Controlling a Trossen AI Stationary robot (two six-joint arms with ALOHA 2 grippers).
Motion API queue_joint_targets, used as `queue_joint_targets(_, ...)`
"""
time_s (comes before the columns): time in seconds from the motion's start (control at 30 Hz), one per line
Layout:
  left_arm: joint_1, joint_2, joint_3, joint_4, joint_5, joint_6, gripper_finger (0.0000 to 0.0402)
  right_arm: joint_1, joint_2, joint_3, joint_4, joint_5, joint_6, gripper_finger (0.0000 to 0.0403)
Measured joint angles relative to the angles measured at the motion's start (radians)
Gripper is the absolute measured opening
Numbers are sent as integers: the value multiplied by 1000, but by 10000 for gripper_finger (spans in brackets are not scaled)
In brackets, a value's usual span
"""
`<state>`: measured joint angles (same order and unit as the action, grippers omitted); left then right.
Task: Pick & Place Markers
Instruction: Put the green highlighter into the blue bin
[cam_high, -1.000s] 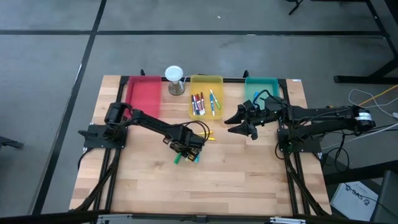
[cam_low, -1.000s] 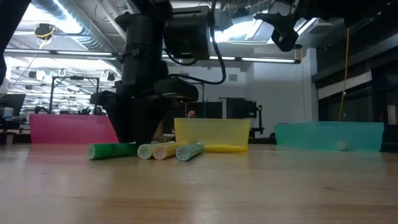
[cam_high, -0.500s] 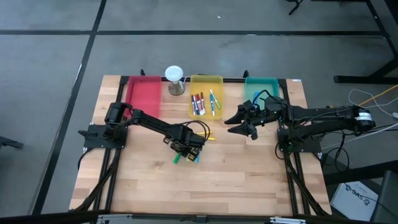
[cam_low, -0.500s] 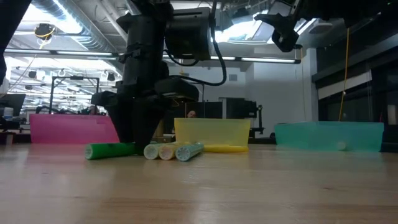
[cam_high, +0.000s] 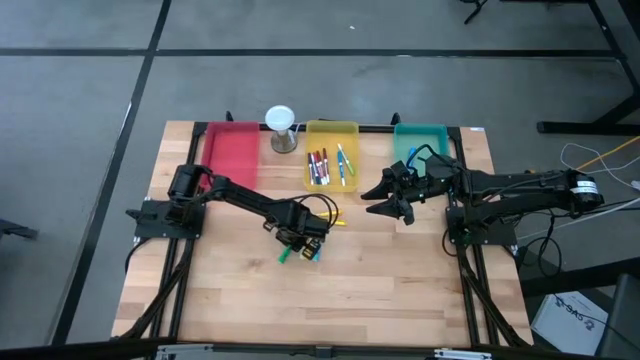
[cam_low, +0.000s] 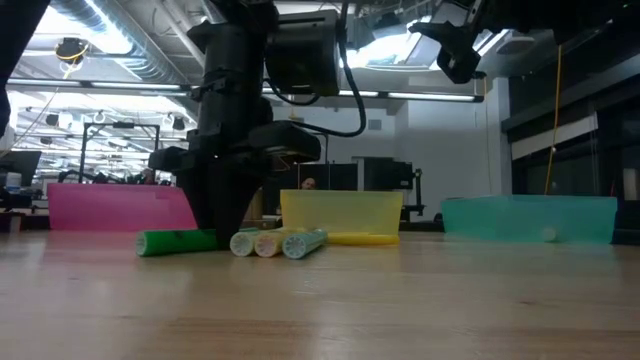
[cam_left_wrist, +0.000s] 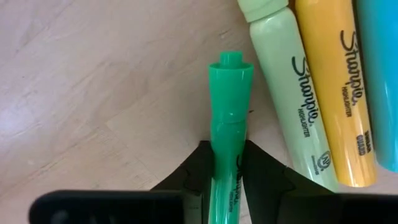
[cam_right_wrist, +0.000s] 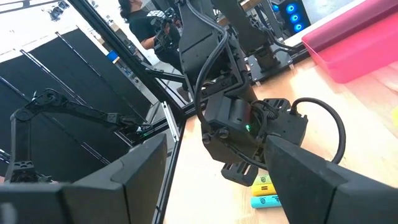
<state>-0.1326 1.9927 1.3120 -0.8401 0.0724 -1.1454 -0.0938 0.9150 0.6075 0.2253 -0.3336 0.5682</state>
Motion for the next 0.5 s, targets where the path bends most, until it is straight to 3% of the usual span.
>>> queue_joint_targets(0.2, -2, -42, -6, 0, -52, -6, 59, 0, 0, 0, 0, 0, 0, 263)
queue_joint_targets(0.5, -2, -204, -3, -20, -175, -17, 59, 0, 0, 0, 1, 0, 0, 263)
